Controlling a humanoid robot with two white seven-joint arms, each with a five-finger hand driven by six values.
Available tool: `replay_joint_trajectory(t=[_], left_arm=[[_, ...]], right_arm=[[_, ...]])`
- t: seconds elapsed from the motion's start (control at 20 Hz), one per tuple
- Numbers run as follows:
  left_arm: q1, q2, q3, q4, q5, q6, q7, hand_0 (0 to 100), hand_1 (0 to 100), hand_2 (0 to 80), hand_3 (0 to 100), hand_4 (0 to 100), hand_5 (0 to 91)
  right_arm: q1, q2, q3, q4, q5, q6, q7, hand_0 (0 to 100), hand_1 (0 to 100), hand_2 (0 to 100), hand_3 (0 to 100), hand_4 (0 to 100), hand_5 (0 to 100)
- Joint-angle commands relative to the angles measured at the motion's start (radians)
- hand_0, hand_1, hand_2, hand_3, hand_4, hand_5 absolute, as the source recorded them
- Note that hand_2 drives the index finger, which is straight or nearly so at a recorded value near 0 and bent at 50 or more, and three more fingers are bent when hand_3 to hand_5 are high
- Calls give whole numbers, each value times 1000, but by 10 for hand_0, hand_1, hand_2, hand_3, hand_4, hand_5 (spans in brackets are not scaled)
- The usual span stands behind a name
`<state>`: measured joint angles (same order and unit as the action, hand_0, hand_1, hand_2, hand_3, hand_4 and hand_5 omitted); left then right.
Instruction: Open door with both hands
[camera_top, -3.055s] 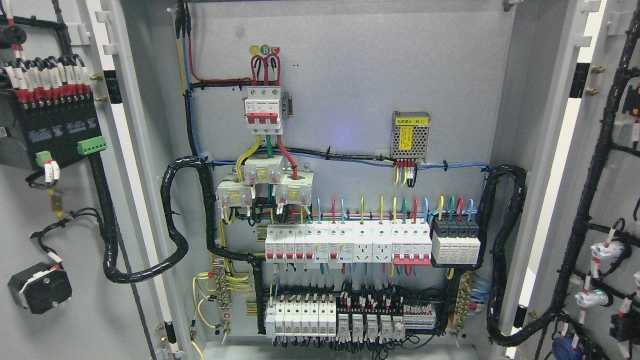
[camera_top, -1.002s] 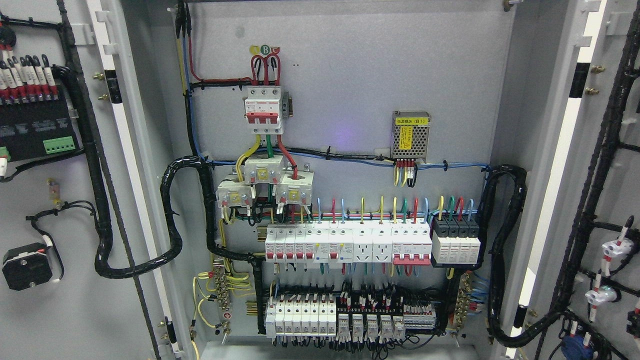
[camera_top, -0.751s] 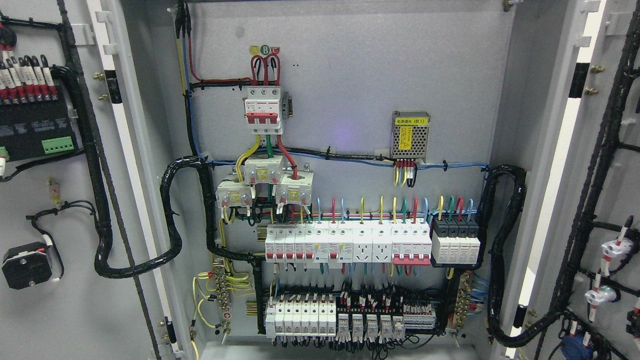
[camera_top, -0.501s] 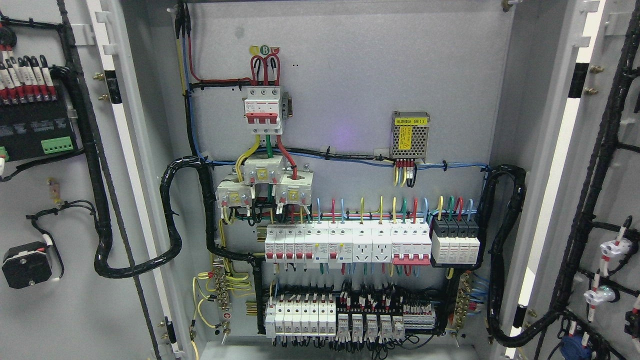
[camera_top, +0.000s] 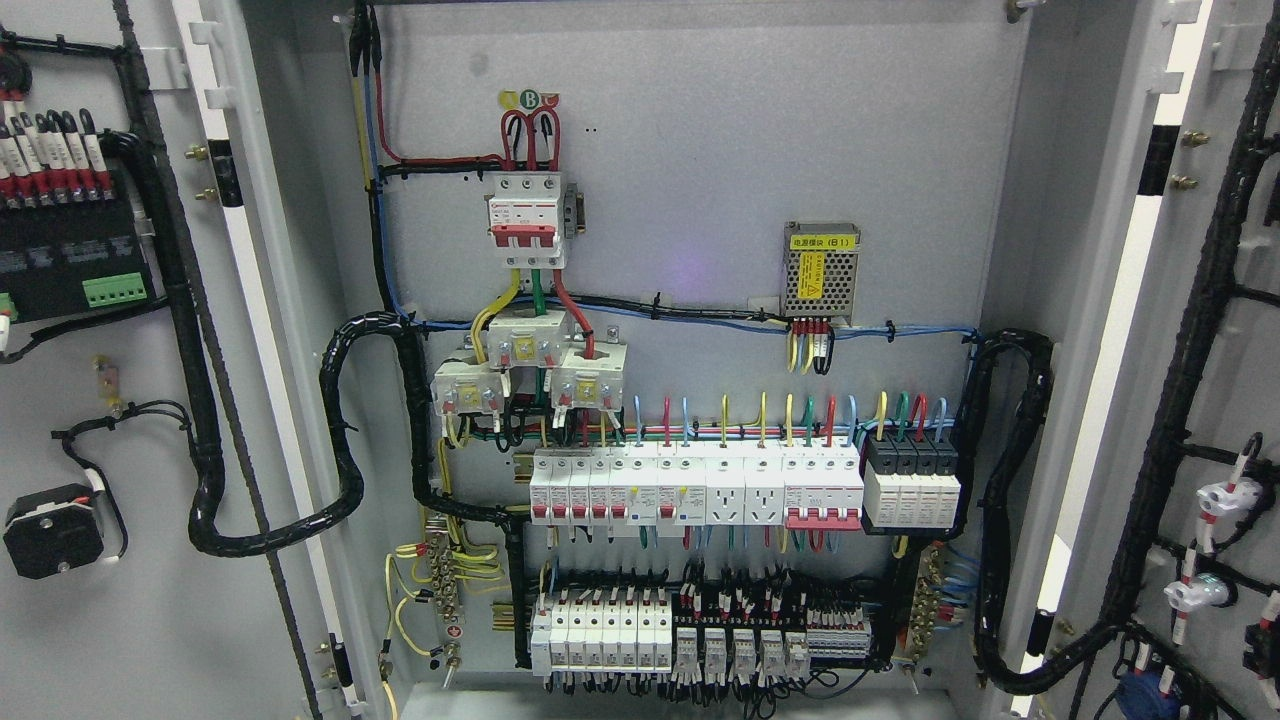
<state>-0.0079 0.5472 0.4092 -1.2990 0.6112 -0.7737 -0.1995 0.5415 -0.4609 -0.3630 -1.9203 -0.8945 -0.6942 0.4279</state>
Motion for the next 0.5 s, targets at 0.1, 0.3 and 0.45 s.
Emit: replay_joint_trajectory(t=[0.1, 0.3, 0.45], left_arm=[[104, -65, -7, -268, -1, -248, 5, 0, 0, 0, 0, 0, 0], [181, -121, -23, -371, -14, -248, 5, 0, 0, 0, 0, 0, 0], [236, -135, -56, -437, -18, -250, 5, 0, 0, 0, 0, 0, 0]], right_arm=[[-60, -21, 140, -5, 12, -1, 0, 383, 0, 0, 0, 0, 0], [-86, -19, 272, 3, 20, 1, -1, 383, 0, 0, 0, 0, 0], [-86, -9, 367, 20, 98, 1, -1, 384, 0, 0, 0, 0, 0]])
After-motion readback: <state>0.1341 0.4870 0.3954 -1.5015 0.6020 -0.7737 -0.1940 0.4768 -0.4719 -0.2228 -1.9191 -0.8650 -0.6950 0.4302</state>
